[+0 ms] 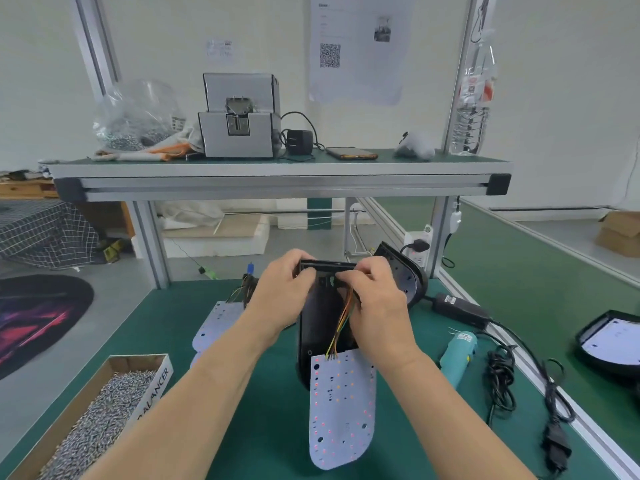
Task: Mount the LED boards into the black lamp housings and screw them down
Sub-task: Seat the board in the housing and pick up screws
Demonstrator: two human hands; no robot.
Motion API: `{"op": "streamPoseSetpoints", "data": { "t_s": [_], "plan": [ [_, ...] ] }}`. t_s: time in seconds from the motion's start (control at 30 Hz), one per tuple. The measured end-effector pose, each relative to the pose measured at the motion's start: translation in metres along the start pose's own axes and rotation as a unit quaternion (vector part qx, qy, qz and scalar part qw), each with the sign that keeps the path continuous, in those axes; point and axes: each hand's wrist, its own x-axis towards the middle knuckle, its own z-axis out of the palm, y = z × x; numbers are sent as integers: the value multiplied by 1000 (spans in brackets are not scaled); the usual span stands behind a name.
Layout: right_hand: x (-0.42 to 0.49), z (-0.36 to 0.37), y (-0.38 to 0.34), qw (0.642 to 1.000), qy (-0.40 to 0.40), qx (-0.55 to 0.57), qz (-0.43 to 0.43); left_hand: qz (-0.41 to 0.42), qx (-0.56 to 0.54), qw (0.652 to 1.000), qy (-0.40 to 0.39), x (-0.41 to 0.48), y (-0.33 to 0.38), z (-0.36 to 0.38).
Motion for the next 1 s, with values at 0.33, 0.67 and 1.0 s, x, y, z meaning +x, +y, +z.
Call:
{"op": "streamPoseSetpoints", "data": {
  "t_s": [0.33,0.67,1.0],
  "plan": [
    [9,-8,7,998,-22,-43,-26,24,53,998,2,-19,-6,20],
    [10,-10,24,969,-189,38,154,69,127,989,-16,-37,-14,25],
    [6,3,20,975,-167,-27,145,81,136,987,-14,-39,-14,26]
  ]
}}
